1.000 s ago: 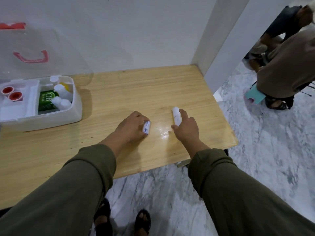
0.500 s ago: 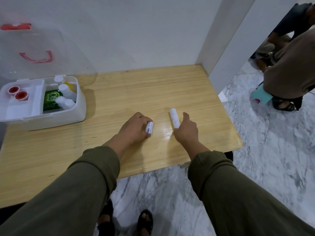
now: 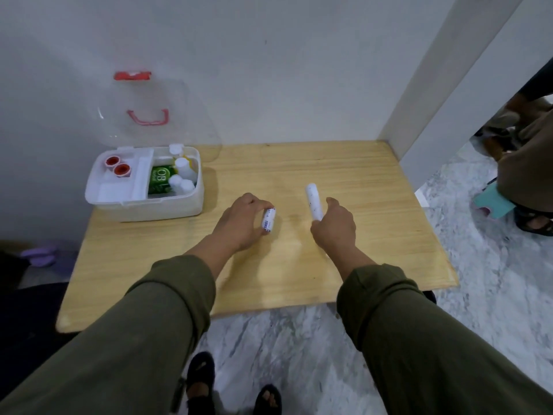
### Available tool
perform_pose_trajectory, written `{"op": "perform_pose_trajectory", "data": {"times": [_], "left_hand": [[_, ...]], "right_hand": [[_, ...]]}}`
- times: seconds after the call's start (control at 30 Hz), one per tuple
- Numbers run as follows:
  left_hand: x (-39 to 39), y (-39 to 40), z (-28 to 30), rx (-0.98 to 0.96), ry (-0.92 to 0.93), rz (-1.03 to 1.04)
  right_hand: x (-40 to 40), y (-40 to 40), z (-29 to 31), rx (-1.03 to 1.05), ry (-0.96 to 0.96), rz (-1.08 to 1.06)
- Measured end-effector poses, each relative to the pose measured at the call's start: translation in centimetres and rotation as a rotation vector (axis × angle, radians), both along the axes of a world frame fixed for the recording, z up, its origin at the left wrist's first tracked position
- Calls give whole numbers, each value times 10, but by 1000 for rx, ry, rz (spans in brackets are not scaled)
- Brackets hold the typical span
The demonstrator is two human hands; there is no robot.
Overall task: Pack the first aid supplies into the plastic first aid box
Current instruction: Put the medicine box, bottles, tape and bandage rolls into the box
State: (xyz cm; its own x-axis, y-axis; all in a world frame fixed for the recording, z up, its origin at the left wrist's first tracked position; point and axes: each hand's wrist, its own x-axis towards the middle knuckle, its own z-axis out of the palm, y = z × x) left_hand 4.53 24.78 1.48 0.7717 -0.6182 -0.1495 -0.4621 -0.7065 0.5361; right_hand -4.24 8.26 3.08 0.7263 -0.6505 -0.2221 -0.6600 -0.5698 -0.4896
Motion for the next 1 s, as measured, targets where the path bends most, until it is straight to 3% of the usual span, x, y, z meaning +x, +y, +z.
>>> {"op": "perform_pose_trajectory", "data": {"times": [0.5,0.67,1.0], "left_hand": [[67,156,88,-51,-199,210],[96,209,88,-28,-199,247],[144,258,51,60,-130,247]], "right_hand": [[90,149,78,18,-212,243],[117,206,75,123,-267,277],[163,267,37,-24,-143,292]]}}
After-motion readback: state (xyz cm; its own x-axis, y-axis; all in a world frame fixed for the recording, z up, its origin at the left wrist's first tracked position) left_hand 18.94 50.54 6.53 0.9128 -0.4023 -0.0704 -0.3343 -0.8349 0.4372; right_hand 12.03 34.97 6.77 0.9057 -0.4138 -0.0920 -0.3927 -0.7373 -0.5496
